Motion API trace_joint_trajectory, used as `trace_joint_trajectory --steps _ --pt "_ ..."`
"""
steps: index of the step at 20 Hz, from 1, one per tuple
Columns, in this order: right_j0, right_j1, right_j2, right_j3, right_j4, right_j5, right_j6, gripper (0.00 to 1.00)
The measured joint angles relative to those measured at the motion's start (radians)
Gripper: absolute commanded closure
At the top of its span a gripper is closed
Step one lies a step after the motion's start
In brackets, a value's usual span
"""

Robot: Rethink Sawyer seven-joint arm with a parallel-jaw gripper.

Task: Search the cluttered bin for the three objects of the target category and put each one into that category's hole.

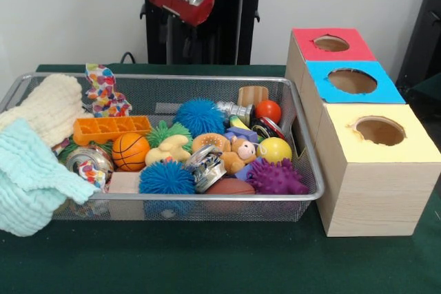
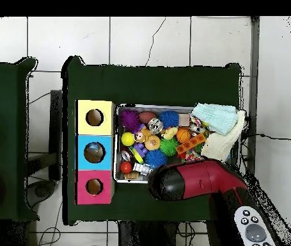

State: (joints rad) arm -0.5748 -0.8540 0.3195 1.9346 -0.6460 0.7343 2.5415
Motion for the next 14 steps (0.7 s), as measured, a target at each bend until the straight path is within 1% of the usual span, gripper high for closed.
trace_joint_trajectory --steps 2,3,7,11,14 --pt "0.012 0.01 -0.021 -0.014 -0.034 -0.015 0.0 0.0" --pt "0.022 0.022 -0.043 -0.03 -0.066 -0.035 0.0 0.0" --pt "0.049 0.063 -0.106 -0.073 -0.149 -0.112 0.0 0.0" --pt "0.075 0.104 -0.163 -0.11 -0.204 -0.189 0.0 0.0" --pt "0.091 0.14 -0.204 -0.136 -0.226 -0.244 0.0 0.0"
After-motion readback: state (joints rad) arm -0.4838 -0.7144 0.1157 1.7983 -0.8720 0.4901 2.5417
